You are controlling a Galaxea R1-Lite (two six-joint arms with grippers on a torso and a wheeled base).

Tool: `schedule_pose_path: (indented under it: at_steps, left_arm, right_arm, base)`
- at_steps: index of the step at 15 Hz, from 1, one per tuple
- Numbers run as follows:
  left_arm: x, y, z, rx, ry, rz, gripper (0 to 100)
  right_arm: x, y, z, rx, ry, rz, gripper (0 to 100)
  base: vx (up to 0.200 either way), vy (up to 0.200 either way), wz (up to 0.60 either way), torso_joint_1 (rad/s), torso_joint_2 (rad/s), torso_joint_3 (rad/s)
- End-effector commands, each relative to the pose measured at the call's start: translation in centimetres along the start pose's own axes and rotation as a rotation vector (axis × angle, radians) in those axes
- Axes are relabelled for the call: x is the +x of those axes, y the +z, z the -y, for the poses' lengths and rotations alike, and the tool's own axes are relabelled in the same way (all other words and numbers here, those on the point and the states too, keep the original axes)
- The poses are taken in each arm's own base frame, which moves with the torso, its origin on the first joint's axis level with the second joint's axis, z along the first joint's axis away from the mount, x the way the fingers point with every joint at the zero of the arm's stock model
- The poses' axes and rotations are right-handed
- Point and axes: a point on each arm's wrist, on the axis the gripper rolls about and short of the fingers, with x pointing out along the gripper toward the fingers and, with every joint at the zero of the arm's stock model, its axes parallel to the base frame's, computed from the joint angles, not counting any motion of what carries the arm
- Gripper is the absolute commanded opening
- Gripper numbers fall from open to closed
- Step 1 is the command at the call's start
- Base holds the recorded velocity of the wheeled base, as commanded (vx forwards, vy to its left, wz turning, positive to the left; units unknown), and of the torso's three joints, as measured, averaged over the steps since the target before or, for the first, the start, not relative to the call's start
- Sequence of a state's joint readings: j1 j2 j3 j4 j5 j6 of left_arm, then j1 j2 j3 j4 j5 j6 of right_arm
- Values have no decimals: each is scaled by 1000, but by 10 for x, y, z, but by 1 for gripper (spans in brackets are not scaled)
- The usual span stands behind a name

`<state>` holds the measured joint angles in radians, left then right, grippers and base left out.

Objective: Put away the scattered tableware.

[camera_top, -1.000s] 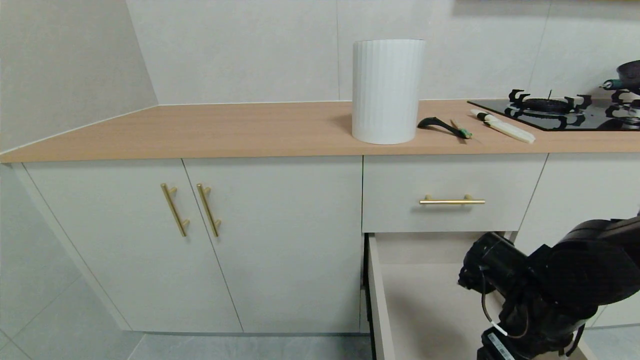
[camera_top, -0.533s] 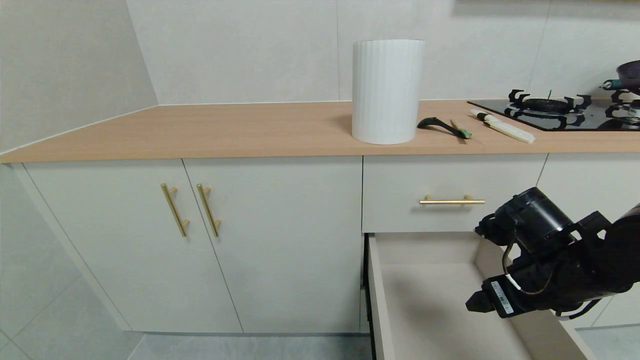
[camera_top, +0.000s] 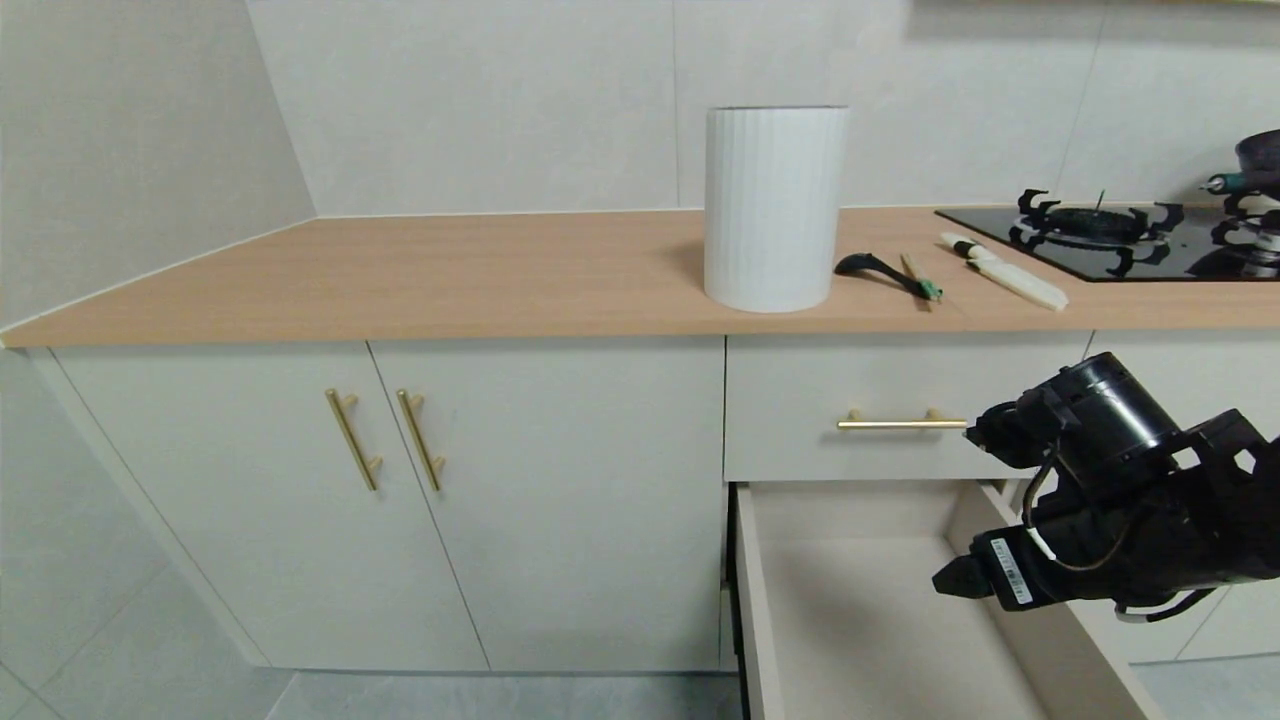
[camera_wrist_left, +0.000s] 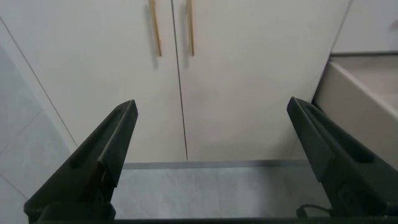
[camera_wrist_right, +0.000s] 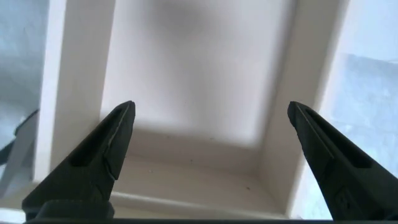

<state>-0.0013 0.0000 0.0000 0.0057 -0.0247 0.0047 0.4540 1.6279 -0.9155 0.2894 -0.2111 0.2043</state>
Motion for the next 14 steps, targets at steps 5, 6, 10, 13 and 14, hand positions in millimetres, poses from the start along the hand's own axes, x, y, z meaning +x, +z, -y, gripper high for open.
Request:
schedule_pose_path:
  at_steps: [5,6,10,13,14]
  left_arm:
    - [0,0,0,0,0,0,100]
    - [0,0,0,0,0,0,100]
    - [0,0,0,0,0,0,100]
    - [0,0,0,0,0,0,100]
    - [0,0,0,0,0,0,100]
  right_arm:
    - [-1,0,0,-2,3,3,100]
    - [-1,0,0,-1,2,1,100]
    - [0,-1,-1,-3,2,-3,100]
    - [1,-1,-1,-3,3,0,100]
    - [1,0,-1,-1,4,7,100]
  base:
    - [0,0,0,173,-499,-287]
    - [0,0,0,193,-466,-290]
    - [0,0,0,192,-475,-281]
    - [0,0,0,206,-481,-282]
    - [0,0,0,222,-491,-281]
